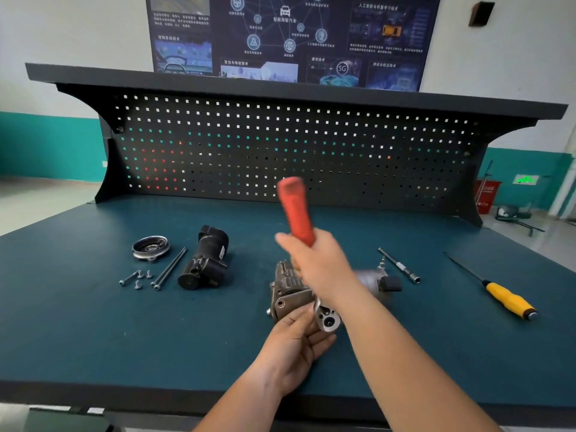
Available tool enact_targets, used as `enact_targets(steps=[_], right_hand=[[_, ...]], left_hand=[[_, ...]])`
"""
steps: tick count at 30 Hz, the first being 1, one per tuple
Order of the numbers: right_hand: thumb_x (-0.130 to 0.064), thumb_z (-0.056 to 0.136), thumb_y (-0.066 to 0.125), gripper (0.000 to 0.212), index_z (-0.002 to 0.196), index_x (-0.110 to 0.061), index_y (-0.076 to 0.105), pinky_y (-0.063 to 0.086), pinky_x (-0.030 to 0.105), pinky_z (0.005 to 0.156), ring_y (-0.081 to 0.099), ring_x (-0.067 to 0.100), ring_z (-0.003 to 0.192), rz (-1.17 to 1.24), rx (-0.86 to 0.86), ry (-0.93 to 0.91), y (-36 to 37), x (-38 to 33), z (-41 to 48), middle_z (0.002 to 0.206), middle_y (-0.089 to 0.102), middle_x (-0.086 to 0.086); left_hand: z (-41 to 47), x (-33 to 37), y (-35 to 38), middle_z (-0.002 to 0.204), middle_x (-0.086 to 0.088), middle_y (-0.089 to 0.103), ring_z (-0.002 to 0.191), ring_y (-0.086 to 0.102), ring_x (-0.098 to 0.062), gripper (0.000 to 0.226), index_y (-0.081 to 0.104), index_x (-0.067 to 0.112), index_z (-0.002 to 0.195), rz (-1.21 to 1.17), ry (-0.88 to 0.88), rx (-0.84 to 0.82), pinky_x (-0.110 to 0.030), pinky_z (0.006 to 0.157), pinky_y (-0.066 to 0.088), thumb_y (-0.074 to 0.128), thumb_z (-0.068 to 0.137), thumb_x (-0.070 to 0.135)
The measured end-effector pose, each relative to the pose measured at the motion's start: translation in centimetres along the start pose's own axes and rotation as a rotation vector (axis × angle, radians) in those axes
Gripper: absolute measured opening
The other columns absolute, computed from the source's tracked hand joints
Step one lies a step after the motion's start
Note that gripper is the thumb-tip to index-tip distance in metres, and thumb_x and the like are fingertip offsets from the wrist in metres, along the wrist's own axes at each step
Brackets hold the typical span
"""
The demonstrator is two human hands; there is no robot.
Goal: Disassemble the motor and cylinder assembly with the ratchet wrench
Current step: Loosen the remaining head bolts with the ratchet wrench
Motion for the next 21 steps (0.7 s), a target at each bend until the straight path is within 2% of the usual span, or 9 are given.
enact_targets(steps=[3, 6, 7, 8, 10, 12, 14, 17, 21], right_hand=[[-0.028, 0.087, 0.065, 0.041, 0.050, -0.022, 0.048, 0.025, 0.015, 0.039, 0.031, 0.002, 0.035, -0.220, -0.151, -0.047, 3.4, -0.6, 0.1, 0.035, 0.037, -0.014], [-0.028, 0.089, 0.063, 0.049, 0.046, -0.047, 0.055, 0.026, 0.012, 0.038, 0.035, 0.002, 0.035, -0.279, -0.245, -0.060, 5.0, -0.7, -0.4, 0.033, 0.037, -0.016], [-0.028, 0.090, 0.062, 0.049, 0.045, -0.046, 0.055, 0.026, 0.012, 0.038, 0.035, 0.002, 0.035, -0.266, -0.247, -0.055, 4.8, -0.7, -0.5, 0.033, 0.037, -0.015], [-0.029, 0.089, 0.063, 0.046, 0.045, -0.038, 0.055, 0.025, 0.012, 0.039, 0.033, 0.002, 0.035, -0.239, -0.231, -0.046, 4.4, -0.7, -0.4, 0.034, 0.036, -0.014], [-0.032, 0.088, 0.064, 0.047, 0.048, -0.022, 0.041, 0.026, 0.018, 0.043, 0.028, 0.004, 0.038, -0.153, -0.169, -0.026, 3.4, -0.4, -0.3, 0.039, 0.032, -0.013], [-0.035, 0.087, 0.065, 0.046, 0.056, -0.024, 0.033, 0.027, 0.026, 0.050, 0.028, 0.007, 0.043, -0.098, -0.106, -0.033, 2.3, -0.1, -0.5, 0.045, 0.031, -0.012], [-0.033, 0.087, 0.065, 0.043, 0.058, -0.024, 0.034, 0.028, 0.025, 0.050, 0.028, 0.007, 0.045, -0.034, -0.068, -0.070, 1.7, 0.0, -0.9, 0.047, 0.031, -0.012], [-0.028, 0.088, 0.066, 0.042, 0.059, -0.023, 0.036, 0.025, 0.017, 0.042, 0.027, 0.005, 0.040, 0.103, 0.008, -0.075, 0.6, 0.5, -1.4, 0.044, 0.032, -0.013], [-0.023, 0.091, 0.058, 0.037, 0.062, -0.018, 0.035, 0.021, 0.014, 0.034, 0.024, 0.003, 0.034, 0.464, 0.162, 0.003, -2.0, 1.5, -1.7, 0.041, 0.030, -0.012]], left_hand=[[-0.3, 0.1, 0.1, 0.076, -0.012, 0.072, 0.065, 0.070, -0.018, 0.031, 0.071, 0.006, 0.080, -0.017, 0.004, 0.001, -0.028, 0.061, 0.058, 0.045, 0.096, 0.009], [-0.5, 0.3, 0.2, 0.065, -0.010, 0.069, 0.057, 0.068, -0.016, 0.034, 0.070, 0.003, 0.075, -0.049, 0.011, -0.013, -0.026, 0.053, 0.055, 0.044, 0.096, 0.004], [-0.5, 0.3, 0.2, 0.062, -0.008, 0.068, 0.054, 0.067, -0.015, 0.038, 0.072, 0.005, 0.070, -0.056, 0.013, -0.017, -0.025, 0.053, 0.055, 0.044, 0.096, 0.004], [-0.4, 0.3, 0.2, 0.061, -0.007, 0.068, 0.053, 0.067, -0.014, 0.043, 0.073, 0.008, 0.064, -0.059, 0.014, -0.020, -0.025, 0.054, 0.056, 0.044, 0.095, 0.005], [-0.4, 0.4, 0.3, 0.071, -0.010, 0.072, 0.061, 0.069, -0.015, 0.039, 0.076, 0.008, 0.065, -0.058, 0.015, -0.021, -0.027, 0.062, 0.059, 0.048, 0.092, 0.006], [-0.3, 0.4, 0.2, 0.082, -0.013, 0.073, 0.069, 0.070, -0.018, 0.031, 0.076, 0.006, 0.074, -0.059, 0.013, -0.007, -0.029, 0.070, 0.058, 0.050, 0.091, 0.004], [-0.5, 0.3, 0.2, 0.085, -0.014, 0.072, 0.071, 0.070, -0.019, 0.024, 0.073, 0.003, 0.082, -0.054, 0.008, -0.001, -0.030, 0.072, 0.057, 0.051, 0.090, 0.003], [-0.5, 0.3, 0.2, 0.085, -0.013, 0.072, 0.070, 0.069, -0.018, 0.022, 0.071, 0.003, 0.086, -0.056, 0.008, 0.001, -0.029, 0.071, 0.057, 0.050, 0.091, 0.004], [-0.3, 0.0, -0.1, 0.080, -0.010, 0.073, 0.065, 0.070, -0.015, 0.024, 0.073, 0.006, 0.083, -0.112, -0.014, 0.031, -0.023, 0.058, 0.057, 0.051, 0.092, 0.007]])
Point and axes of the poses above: each hand's wrist, its own z-axis towards the middle knuckle, its own y-axis out of the palm, x = y × z, the point moved 9 cm from there along z, towards the middle knuckle
